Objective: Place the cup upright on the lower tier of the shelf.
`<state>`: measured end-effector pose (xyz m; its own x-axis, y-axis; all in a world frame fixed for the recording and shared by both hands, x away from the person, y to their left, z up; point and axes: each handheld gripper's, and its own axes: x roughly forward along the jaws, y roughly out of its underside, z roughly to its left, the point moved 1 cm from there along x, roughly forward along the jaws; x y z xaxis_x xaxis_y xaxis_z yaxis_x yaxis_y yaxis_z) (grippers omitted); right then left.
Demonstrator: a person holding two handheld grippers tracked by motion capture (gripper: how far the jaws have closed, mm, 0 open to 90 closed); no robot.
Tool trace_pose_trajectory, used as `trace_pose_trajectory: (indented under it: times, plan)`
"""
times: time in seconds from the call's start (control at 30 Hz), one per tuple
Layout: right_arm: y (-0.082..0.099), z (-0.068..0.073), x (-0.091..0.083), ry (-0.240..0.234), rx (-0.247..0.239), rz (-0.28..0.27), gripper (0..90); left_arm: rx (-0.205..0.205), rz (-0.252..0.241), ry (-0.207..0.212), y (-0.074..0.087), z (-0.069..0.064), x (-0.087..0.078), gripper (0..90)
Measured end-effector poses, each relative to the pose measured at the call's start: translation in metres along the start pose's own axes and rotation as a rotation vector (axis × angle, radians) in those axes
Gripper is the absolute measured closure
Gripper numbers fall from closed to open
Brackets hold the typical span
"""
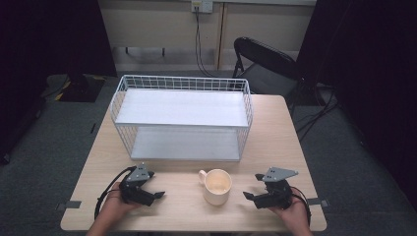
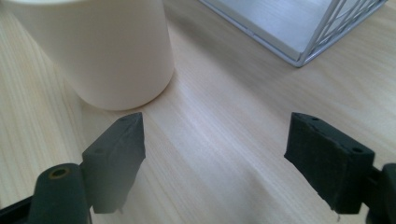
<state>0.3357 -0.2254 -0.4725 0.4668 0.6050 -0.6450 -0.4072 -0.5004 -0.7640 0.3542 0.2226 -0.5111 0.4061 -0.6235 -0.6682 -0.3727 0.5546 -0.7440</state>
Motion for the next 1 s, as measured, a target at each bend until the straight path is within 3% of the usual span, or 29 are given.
trace_pose_trajectory:
  times: [0.1, 0.43, 0.8, 1.0]
  plan:
    - [-0.006, -0.002, -0.006, 0.017, -0.021, 0.007, 19.6, 0.000, 0.000, 0.000, 0.000, 0.000, 0.000, 14.9]
    - [-0.027, -0.007, -0.021, 0.007, 0.000, -0.020, 19.1, -0.001, 0.000, -0.001, 0.000, 0.000, 0.000, 14.9]
    - [-0.050, -0.003, -0.018, -0.022, -0.018, -0.018, 19.1, 0.000, 0.002, 0.000, 0.000, 0.000, 0.000, 14.9]
    - [-0.062, 0.001, -0.018, -0.031, -0.018, -0.055, 20.2, 0.000, 0.000, 0.000, 0.000, 0.000, 0.000, 14.9]
